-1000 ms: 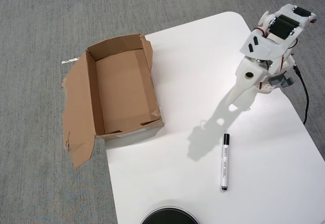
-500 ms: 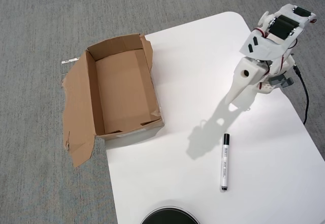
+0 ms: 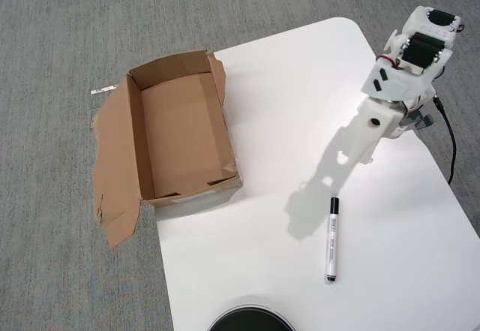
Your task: Grasp a pen and put it in the box.
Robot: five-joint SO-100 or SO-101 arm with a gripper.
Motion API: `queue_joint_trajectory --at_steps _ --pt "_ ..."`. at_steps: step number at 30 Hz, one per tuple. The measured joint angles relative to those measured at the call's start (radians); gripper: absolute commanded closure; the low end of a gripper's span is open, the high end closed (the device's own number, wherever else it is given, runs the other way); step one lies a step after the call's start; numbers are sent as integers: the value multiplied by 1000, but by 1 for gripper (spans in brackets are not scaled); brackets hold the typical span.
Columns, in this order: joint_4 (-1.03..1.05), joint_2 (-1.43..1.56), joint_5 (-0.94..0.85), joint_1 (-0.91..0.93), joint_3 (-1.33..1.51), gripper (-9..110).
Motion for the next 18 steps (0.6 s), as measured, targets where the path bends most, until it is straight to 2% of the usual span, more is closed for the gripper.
queue_joint_trajectory --at_steps 18 --pt "3 -2 0 -37 63 100"
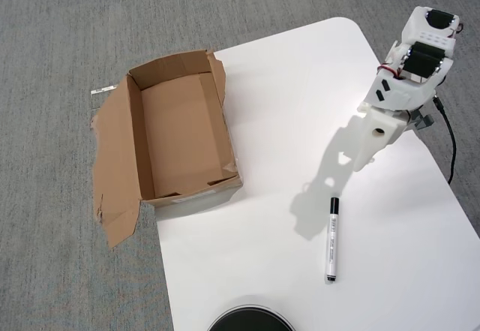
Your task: Grasp a pen and put it in the box.
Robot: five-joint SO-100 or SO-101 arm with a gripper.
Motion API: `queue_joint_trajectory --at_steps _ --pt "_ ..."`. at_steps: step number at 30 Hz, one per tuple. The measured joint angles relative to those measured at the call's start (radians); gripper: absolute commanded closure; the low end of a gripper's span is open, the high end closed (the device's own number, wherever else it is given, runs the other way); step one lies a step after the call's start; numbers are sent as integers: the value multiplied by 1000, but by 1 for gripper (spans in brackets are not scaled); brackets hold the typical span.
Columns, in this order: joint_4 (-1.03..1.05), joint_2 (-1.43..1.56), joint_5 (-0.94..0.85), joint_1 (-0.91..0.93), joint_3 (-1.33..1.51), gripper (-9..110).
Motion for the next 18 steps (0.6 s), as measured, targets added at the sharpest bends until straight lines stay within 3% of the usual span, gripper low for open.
queue_joint_trajectory --at_steps 8,18 --pt "0 2 -35 63 32 100" --pt "-3 -46 -621 72 32 100"
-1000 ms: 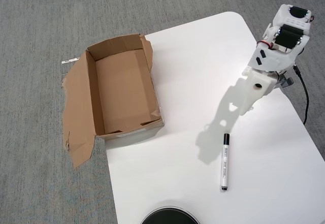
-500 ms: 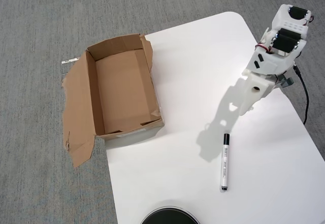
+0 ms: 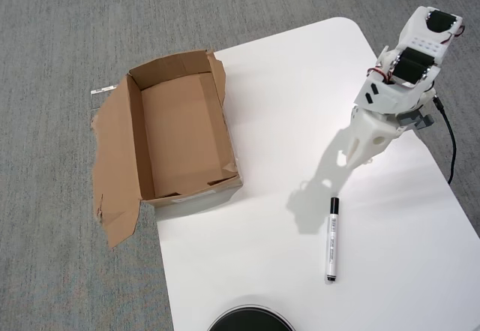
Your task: Grasp a pen and put it in the box.
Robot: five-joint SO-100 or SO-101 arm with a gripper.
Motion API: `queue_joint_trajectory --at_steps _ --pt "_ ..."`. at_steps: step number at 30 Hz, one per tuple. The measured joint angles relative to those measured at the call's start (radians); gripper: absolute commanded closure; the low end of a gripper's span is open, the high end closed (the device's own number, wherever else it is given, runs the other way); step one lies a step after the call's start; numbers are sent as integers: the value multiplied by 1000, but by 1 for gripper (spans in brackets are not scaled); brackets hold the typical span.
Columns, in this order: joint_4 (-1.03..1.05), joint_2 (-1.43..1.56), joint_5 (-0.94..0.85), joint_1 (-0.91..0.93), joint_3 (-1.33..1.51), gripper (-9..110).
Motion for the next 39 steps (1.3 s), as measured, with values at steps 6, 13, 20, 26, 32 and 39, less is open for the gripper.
queue_joint_trajectory --at_steps 6,13,20,26,32,39 --pt "0 -74 -350 3 0 100" --pt "0 -95 -644 8 0 100" --pt "-55 -115 -871 8 0 100" --pt "-258 -196 -1055 6 2 100" --pt "-505 -279 -1189 5 2 100" --pt "-545 -380 -1193 5 2 100"
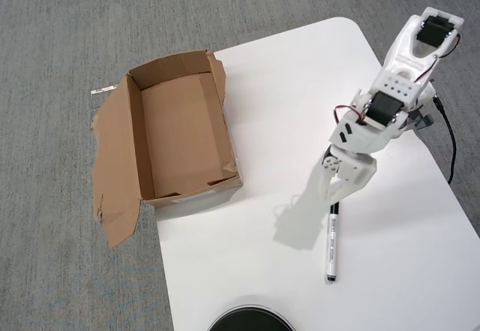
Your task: Grasp a pen and put it in the box.
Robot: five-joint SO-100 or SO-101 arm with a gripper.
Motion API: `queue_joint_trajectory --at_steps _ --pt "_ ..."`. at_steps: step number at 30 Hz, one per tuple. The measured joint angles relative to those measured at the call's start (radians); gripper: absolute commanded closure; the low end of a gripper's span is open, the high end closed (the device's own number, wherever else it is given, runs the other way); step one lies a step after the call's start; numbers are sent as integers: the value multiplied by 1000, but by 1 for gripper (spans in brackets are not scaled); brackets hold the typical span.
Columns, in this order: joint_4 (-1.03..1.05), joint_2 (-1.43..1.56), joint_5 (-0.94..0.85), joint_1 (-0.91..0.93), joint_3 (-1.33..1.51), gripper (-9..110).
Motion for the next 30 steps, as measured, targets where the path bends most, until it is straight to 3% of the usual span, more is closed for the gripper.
queue_joint_trajectory --at_steps 7,16,30 --pt "-2 -86 0 -9 -2 98" --pt "-5 -147 0 -17 -2 78" --pt "-5 -232 0 -176 -2 77"
